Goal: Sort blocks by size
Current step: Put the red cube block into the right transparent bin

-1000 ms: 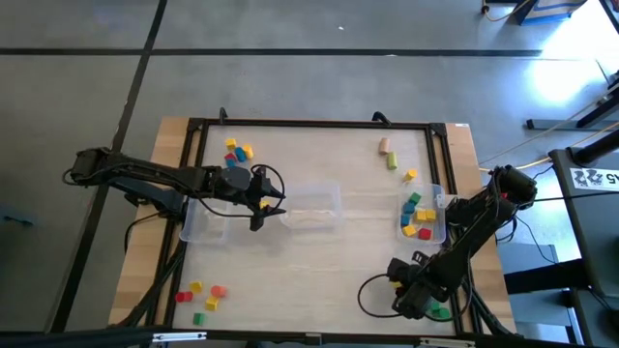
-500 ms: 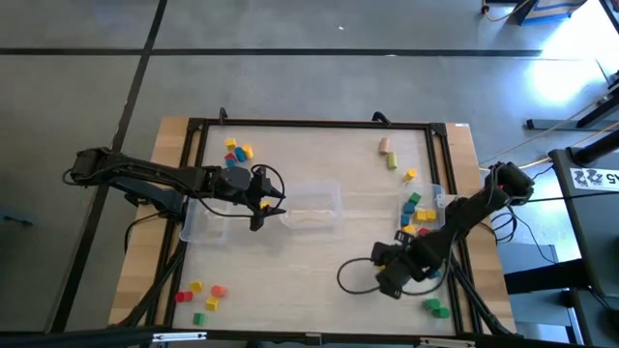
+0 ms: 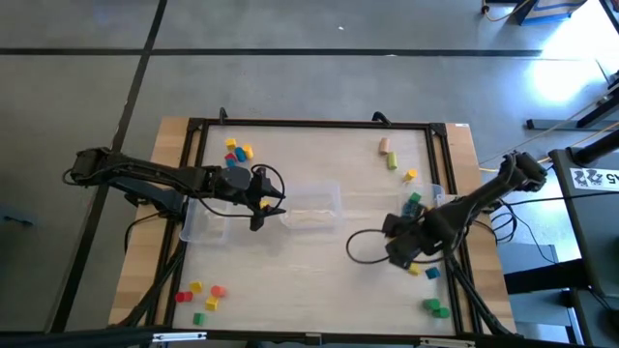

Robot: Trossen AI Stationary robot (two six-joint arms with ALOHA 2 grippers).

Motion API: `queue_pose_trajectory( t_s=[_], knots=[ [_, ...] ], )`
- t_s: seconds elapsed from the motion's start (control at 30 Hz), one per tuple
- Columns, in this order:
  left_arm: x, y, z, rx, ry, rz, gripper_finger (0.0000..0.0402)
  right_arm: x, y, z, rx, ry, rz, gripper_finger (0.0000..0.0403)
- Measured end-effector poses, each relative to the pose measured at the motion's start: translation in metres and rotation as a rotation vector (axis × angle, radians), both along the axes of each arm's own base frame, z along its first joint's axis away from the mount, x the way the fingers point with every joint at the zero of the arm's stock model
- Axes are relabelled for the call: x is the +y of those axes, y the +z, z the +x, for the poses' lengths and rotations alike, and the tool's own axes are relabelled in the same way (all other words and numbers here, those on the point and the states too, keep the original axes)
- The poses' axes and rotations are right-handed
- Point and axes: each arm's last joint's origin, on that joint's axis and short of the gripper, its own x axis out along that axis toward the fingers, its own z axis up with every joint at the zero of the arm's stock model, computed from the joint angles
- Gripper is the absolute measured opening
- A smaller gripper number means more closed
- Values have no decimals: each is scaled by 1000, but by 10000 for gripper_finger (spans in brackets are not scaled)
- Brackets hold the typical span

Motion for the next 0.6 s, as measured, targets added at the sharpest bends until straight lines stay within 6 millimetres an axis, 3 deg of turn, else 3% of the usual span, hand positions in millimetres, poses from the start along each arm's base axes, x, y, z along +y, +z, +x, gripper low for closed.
queue_pose_trajectory(
  t_s=[0.3, 0.6],
  knots=[
    [0, 0, 0, -1, 0, 1, 219, -34, 9, -19, 207, -105, -114, 140],
    [0, 0, 0, 0, 1, 0, 219, -45, -18, -28, 343, -128, -118, 140]
  ],
)
